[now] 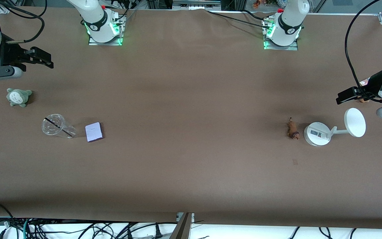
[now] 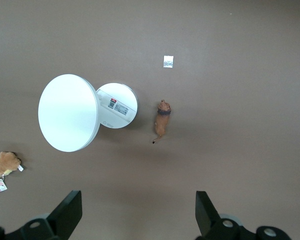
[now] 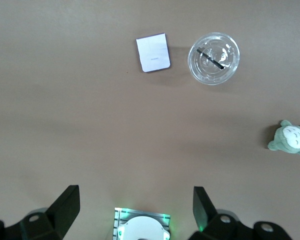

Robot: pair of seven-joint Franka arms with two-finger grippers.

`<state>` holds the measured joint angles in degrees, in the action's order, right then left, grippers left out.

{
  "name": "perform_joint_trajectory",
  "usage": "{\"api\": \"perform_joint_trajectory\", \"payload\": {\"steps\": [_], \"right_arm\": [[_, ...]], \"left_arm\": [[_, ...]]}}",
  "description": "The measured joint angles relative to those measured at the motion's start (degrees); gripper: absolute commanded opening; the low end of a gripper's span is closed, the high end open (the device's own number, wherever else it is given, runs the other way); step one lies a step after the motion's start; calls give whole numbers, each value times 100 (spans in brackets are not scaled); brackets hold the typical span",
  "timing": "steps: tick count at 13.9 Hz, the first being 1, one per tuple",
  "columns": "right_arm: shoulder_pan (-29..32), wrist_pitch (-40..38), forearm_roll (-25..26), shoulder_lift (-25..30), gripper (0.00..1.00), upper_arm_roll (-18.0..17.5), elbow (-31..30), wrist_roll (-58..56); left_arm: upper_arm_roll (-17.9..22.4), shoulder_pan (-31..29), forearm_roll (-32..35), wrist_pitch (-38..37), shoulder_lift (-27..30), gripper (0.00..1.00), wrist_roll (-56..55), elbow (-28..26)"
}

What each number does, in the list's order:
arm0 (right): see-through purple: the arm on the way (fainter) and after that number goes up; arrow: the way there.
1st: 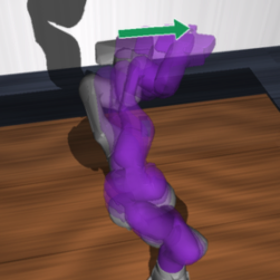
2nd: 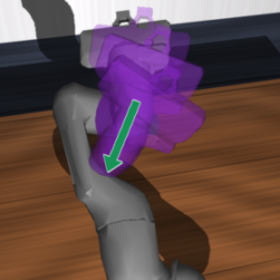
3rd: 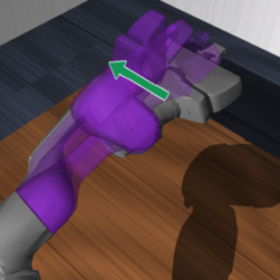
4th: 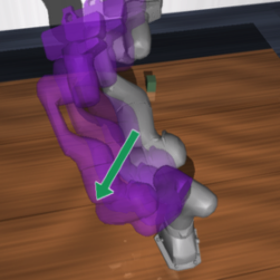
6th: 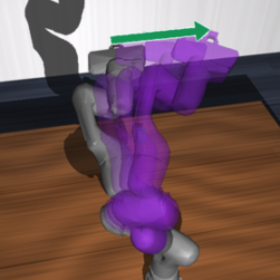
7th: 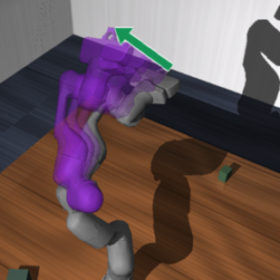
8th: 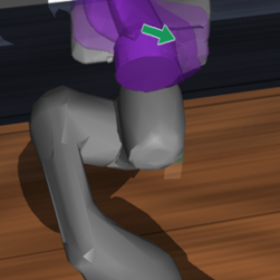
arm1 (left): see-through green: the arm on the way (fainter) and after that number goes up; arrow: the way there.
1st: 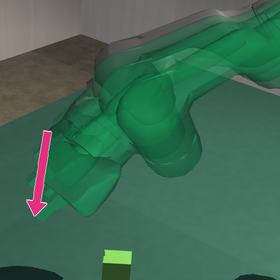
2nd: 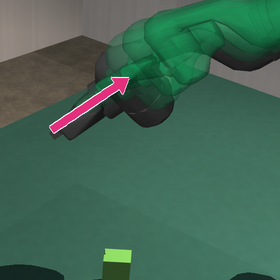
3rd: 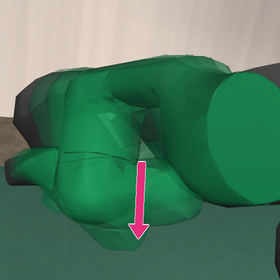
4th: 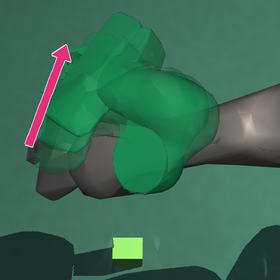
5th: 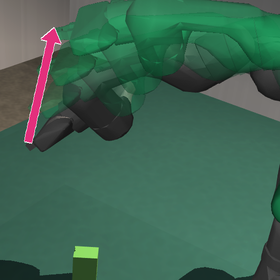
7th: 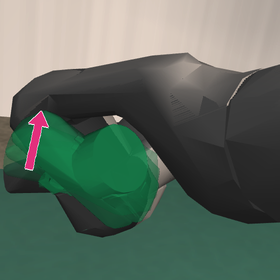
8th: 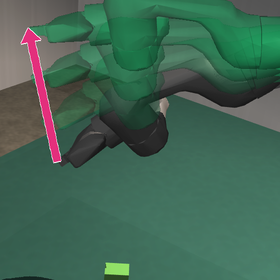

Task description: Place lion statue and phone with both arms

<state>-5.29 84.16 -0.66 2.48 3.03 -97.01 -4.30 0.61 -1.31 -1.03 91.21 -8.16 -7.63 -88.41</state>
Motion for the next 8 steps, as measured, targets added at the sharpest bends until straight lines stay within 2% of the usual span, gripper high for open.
{"api": "perform_joint_trajectory", "payload": {"steps": [8], "right_arm": [[-1,-10,26,-97,100,-42,48,0]], "left_arm": [[0,0,0,0,0,100,0,0]]}}
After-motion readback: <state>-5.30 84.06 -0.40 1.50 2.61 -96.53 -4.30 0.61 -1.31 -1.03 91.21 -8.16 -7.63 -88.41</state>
